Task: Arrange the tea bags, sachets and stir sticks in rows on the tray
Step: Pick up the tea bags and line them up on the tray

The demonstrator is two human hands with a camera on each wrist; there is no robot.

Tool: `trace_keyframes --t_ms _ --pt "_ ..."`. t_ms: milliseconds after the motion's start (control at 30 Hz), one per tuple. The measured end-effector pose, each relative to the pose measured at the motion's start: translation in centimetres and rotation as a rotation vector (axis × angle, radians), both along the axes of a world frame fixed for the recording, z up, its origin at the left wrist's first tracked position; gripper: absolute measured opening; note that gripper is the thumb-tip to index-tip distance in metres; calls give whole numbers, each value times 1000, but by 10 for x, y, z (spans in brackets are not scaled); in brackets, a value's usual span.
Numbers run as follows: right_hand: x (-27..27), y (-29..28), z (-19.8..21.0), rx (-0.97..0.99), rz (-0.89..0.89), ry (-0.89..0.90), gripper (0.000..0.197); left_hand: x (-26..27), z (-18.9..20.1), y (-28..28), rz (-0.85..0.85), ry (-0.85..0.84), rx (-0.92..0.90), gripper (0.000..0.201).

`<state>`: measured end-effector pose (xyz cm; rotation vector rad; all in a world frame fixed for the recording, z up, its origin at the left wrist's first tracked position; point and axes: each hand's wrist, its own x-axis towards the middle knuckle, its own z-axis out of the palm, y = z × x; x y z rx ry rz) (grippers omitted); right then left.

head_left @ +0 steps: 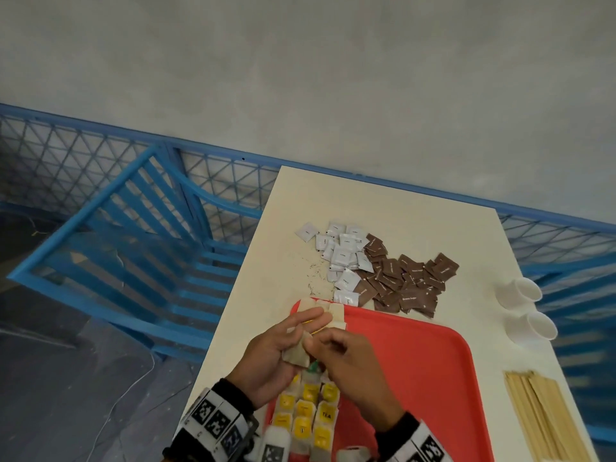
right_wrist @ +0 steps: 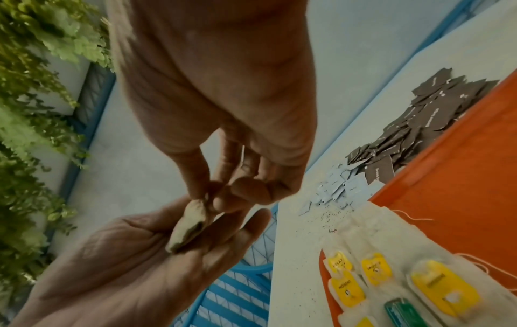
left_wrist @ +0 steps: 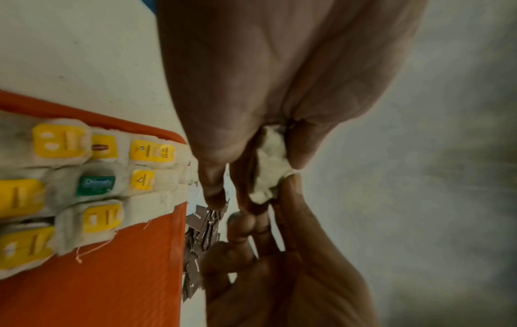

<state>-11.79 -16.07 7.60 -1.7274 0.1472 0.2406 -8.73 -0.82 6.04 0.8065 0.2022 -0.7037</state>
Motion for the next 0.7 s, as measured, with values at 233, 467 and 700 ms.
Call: trace_keyframes --t_ms 233,467,700 --pt "3 -36 3 121 -170 -175 2 -1 10 -16 95 -266 281 38" --pt "7 -59 14 123 -11 -214 18 0 33 -29 44 -728 699 3" --pt "19 -64 21 153 -25 -224 1 0 39 -26 65 -688 667 13"
